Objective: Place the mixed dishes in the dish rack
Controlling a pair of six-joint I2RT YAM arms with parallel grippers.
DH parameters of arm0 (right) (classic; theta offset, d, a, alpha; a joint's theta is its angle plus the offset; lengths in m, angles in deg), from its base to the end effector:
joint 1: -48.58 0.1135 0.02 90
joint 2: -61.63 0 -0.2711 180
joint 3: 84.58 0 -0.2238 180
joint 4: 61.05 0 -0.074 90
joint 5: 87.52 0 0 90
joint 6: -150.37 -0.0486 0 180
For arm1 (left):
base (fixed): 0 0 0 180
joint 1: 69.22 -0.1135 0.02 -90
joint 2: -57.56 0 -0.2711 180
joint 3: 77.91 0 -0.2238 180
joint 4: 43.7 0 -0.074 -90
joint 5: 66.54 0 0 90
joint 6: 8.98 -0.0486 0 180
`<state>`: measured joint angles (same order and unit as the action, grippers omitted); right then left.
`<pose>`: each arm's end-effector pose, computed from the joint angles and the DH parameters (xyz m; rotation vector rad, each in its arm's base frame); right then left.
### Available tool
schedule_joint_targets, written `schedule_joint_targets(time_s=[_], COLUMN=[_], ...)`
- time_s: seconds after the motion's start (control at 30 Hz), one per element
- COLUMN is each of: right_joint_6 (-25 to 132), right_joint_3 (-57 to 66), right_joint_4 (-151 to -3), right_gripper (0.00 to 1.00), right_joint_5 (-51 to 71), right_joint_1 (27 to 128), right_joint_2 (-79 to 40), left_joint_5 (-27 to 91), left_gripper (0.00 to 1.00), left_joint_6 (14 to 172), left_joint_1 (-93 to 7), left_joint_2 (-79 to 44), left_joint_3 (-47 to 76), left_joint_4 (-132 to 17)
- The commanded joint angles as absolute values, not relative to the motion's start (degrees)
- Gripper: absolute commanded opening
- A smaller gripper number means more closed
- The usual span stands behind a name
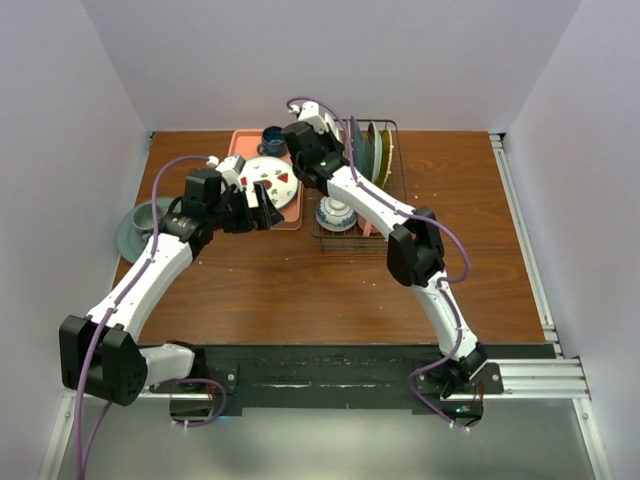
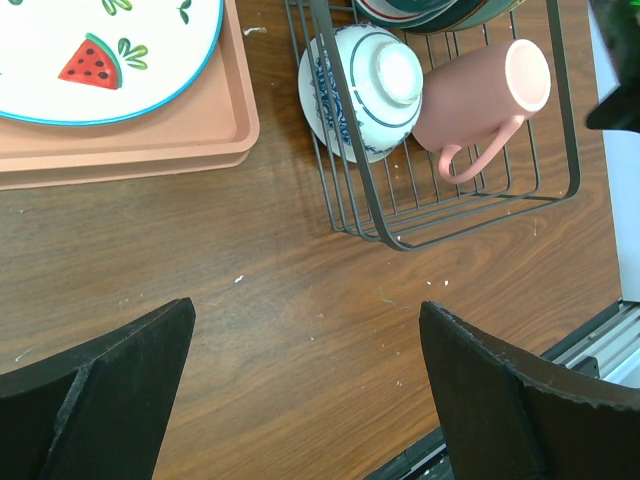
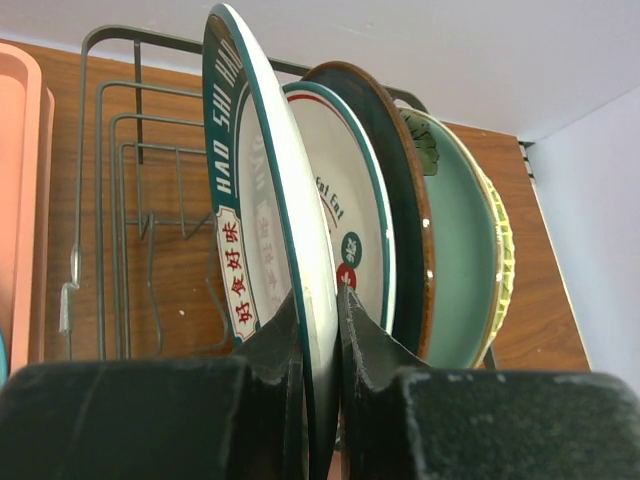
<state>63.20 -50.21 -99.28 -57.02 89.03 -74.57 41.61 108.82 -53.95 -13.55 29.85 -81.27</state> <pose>0.4251 0.3074 0.2903 -0.0963 1.8599 -0.6181 0.2398 -0.0812 0.3030 -0.0658 2.2766 -0.7579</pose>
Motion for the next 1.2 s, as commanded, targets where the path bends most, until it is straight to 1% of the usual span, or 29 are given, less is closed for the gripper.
schedule_joint_targets(time_s=[0.0,0.13,0.2,0.27,0.3,0.37,0.4,0.47,0.5,0.57,0.83,0.93,0.97,1.03,1.07,1.1,1.17], right_joint_6=[63.19,62.13,61.87,61.43,61.16,60.81,60.81,59.16,58.53,58.0,56.68,55.8,55.54,55.1,54.66,53.44,52.2], right_joint_3=[-52.85,-53.02,-53.02,-52.94,-52.85,-52.23,-52.06,-51.88,-51.88,-51.79,-53.11,-53.63,-53.99,-54.6,-54.87,-55.22,-55.13], right_joint_4=[-99.1,-99.72,-100.07,-100.24,-100.33,-100.16,-100.16,-100.51,-100.6,-100.68,-100.86,-101.47,-101.82,-102.79,-103.58,-104.19,-105.78], right_gripper=[0.01,0.03,0.07,0.14,0.22,0.33,0.38,0.45,0.52,0.56,0.64,0.74,0.8,0.86,0.94,0.99,0.99], right_joint_5=[-61.42,-60.27,-60.36,-60.53,-60.62,-60.62,-60.71,-60.45,-60.36,-60.27,-58.86,-59.48,-59.48,-58.25,-57.81,-56.68,-55.36], right_joint_1=[87.34,87.34,87.34,87.43,87.34,87.43,87.43,87.34,87.34,87.34,87.52,87.6,87.6,87.6,87.6,87.6,87.69], right_joint_2=[-75.39,-76.27,-76.53,-76.44,-76.1,-75.57,-74.96,-74.25,-73.55,-72.76,-68.37,-67.13,-66.6,-65.99,-65.38,-65.02,-63.97], left_joint_5=[41.39,41.39,41.21,41.21,41.3,41.21,41.21,41.21,41.21,41.21,41.21,41.21,41.21,41.48,41.48,41.56,41.56], left_gripper=[1.0,1.0,1.0,1.0,1.0,1.0,1.0,1.0,1.0,1.0,1.0,1.0,1.0,1.0,1.0,1.0,1.0], left_joint_6=[107.74,107.66,107.66,107.74,107.83,107.83,107.92,108.01,108.01,108.01,108.01,108.1,108.1,108.1,108.1,108.01,107.48], left_joint_1=[-53.93,-53.93,-53.93,-53.93,-53.93,-53.93,-53.93,-53.93,-53.93,-53.93,-53.93,-53.93,-53.93,-53.93,-53.93,-53.93,-53.93], left_joint_2=[-12.05,-12.13,-12.22,-12.22,-12.31,-12.4,-12.57,-12.57,-12.57,-12.66,-13.1,-13.27,-13.28,-13.19,-13.19,-13.19,-13.1], left_joint_3=[29.85,29.85,29.94,29.85,29.85,29.85,29.85,29.76,29.76,29.76,29.41,29.15,29.15,28.97,28.97,28.88,28.62], left_joint_4=[-80.87,-81.22,-81.4,-81.4,-81.4,-81.31,-81.4,-81.4,-81.31,-81.31,-81.4,-81.4,-81.4,-81.13,-81.13,-81.13,-81.22])
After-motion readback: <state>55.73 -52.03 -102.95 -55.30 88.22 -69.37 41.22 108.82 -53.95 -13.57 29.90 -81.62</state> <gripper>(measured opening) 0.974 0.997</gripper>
